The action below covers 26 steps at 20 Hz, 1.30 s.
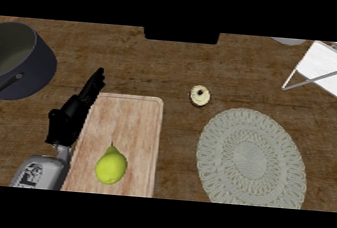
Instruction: Pick the bell pepper from the placemat and place it in the tiered shelf
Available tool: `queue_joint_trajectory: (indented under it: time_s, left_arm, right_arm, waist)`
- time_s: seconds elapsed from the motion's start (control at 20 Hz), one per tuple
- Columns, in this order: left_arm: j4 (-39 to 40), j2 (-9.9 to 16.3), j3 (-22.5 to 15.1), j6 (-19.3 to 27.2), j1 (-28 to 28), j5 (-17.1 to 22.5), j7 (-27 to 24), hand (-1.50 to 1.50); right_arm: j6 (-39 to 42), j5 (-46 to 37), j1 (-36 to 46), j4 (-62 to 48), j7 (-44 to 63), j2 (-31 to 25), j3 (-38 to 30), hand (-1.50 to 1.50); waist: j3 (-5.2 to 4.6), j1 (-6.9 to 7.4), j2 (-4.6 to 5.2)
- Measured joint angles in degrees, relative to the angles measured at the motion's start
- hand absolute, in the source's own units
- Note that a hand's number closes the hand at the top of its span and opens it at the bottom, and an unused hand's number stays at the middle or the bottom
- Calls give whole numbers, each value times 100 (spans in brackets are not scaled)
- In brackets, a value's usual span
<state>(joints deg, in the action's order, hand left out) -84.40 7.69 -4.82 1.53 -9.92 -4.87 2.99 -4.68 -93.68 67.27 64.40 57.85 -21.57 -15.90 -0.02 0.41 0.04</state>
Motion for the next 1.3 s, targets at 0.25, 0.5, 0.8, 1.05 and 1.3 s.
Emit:
queue_joint_trajectory:
  time_s: [0.25, 0.5, 0.8, 1.05, 1.3]
  left_arm:
    - [105, -118, -21, 74, -132, -84, 34, 0]
    - [165, -118, 19, 19, -163, -86, -45, 0]
    - [143, -151, 15, 18, -175, -102, -29, 0]
    - [287, -158, 57, 6, -192, -139, -94, 0]
    - [294, -162, 111, -29, -248, -141, -62, 0]
  right_arm:
    - [-363, -111, -71, -610, -269, -269, 56, 150]
    - [-1106, -19, -131, -1295, -591, -574, -100, 150]
    - [-2476, 629, -211, -1425, -1004, -617, -562, 150]
    - [-3094, 1180, -254, -1784, -1530, -822, -798, 150]
    - [-3391, 1589, -365, -2021, -1900, -998, -892, 150]
  waist:
    - [1, 15, 14]
    - [1, 43, 25]
    - [8, 68, 36]
    - [5, 47, 28]
    - [3, 25, 17]
